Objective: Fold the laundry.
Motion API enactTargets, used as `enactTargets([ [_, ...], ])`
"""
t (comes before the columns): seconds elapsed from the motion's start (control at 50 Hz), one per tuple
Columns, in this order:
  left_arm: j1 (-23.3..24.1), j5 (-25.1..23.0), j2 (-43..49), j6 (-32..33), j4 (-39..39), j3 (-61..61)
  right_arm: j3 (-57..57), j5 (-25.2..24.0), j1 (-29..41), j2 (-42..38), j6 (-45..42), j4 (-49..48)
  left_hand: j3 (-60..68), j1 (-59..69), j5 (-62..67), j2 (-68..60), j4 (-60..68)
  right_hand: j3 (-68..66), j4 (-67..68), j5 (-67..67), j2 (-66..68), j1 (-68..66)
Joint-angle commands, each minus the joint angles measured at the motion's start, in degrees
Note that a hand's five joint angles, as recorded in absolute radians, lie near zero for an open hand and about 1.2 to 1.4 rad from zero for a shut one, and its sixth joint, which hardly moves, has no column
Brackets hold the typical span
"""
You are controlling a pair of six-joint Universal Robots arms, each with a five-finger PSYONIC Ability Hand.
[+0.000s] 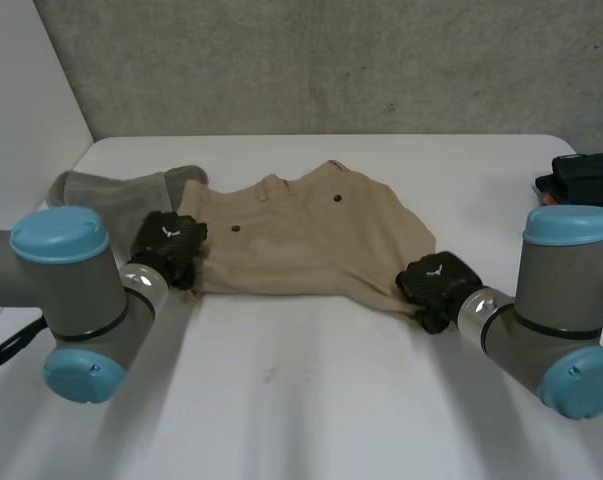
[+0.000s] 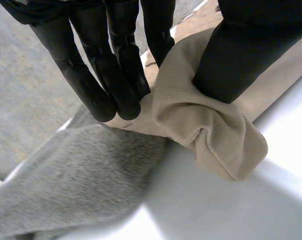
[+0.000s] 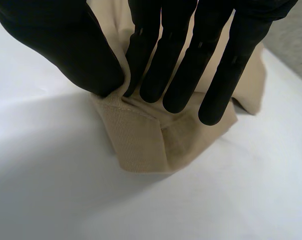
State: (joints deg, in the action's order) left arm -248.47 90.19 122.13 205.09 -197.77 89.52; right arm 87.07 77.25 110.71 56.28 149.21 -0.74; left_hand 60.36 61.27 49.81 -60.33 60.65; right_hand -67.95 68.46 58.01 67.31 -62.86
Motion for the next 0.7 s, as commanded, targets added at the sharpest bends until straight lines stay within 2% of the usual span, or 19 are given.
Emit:
enactTargets([
  [0.02,-0.1,2.5,-2.8,1.9,-2.5,-3.0,4.1,-1.1,6.6,8.1,9.2,6.5,19.6,18.7,20.2,-19.7,19.4,-12.0,11.5,12.0,12.7,-17.1],
  [0.14,-0.1,1.7,-0.9,2.3,-3.6,-12.5,4.4,-1.9,16.3,15.2,20.0,6.9,19.6,18.7,20.2,-19.7,19.4,-12.0,11.5,12.0,12.7,-17.1],
  [0.26,0.3,1.8,4.5,3.3,1.4,-24.6,-0.8,-1.4,27.6,10.3,28.9,5.4,19.6,18.7,20.2,-19.7,19.4,-12.0,11.5,12.0,12.7,-17.1],
  [0.28,0.3,1.9,5.1,3.3,2.3,-26.2,-2.2,-1.2,28.9,9.1,29.7,5.5,19.6,18.7,20.2,-19.7,19.4,-8.4,7.9,8.3,9.0,-13.5],
  [0.32,0.3,2.3,6.6,3.1,4.8,-30.2,-6.8,0.0,31.6,6.0,31.8,5.6,19.6,18.7,20.2,-19.7,19.4,7.4,-7.9,-7.5,-6.8,2.3],
  [0.34,0.3,2.4,7.0,3.1,5.6,-31.2,-8.1,0.5,31.6,5.2,32.3,5.9,19.3,18.4,19.9,-19.4,19.0,13.1,-13.7,-13.2,-12.5,8.1],
  [0.38,0.4,3.0,7.2,2.7,7.7,-33.4,-12.0,2.8,31.8,4.7,34.3,8.6,1.4,0.5,2.0,-1.5,1.1,42.3,-42.9,-42.4,-41.7,37.3],
  [0.44,0.7,3.4,6.5,2.3,8.5,-33.1,-13.1,4.0,31.1,6.0,35.2,11.0,-21.1,-22.0,-20.6,21.1,-21.4,56.2,-56.7,-56.3,-55.6,51.1],
  [0.46,1.0,3.9,5.8,2.2,8.5,-32.3,-13.1,4.1,29.8,7.1,34.9,12.2,-34.9,-35.8,-34.3,34.8,-35.2,58.0,-58.5,-58.0,-57.3,52.9],
  [0.5,1.1,4.5,4.6,2.1,8.5,-31.2,-13.1,4.4,28.1,8.0,34.0,13.2,-47.2,-48.1,-46.7,47.2,-47.5,58.0,-58.5,-58.0,-57.3,52.9],
  [0.6,1.9,5.5,-1.4,2.0,8.4,-24.8,-11.8,4.1,19.9,13.0,28.3,19.6,-50.4,-51.3,-49.8,50.3,-50.6,58.0,-58.5,-58.0,-57.3,52.9],
  [0.7,4.0,5.3,-8.6,1.8,8.2,-17.2,-12.3,1.0,12.4,16.6,22.8,25.8,-50.4,-51.3,-49.8,50.3,-50.6,58.0,-58.5,-58.0,-57.3,52.9],
])
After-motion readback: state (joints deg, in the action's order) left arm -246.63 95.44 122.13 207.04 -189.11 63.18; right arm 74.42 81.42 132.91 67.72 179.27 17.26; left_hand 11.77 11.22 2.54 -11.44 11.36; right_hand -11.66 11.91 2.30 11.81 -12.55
